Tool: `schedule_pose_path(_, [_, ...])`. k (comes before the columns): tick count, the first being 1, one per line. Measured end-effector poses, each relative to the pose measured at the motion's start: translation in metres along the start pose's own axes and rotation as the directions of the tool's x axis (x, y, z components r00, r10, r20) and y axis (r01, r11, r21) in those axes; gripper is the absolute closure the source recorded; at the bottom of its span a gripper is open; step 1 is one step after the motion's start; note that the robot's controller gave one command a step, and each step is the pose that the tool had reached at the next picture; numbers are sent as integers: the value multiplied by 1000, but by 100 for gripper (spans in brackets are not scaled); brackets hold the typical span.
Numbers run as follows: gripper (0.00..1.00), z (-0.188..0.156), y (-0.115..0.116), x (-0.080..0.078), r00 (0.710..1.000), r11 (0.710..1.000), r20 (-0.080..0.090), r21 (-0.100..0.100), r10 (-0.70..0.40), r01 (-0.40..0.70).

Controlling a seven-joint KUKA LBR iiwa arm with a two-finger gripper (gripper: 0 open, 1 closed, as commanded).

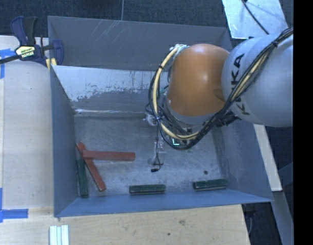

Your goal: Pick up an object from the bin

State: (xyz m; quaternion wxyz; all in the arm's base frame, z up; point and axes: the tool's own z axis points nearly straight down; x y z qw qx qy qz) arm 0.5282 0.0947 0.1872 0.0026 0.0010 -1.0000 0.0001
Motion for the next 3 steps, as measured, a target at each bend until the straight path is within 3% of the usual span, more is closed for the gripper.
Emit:
schedule_pose_path(1, [0,121,37,-24,989,989,2,0,-151,151])
schedule_pose_path(2, [100,116,36,-26,989,989,10,-1,-148,148])
schedule_pose_path(3, [100,-26,57,-23,943,943,16,2,-332,332])
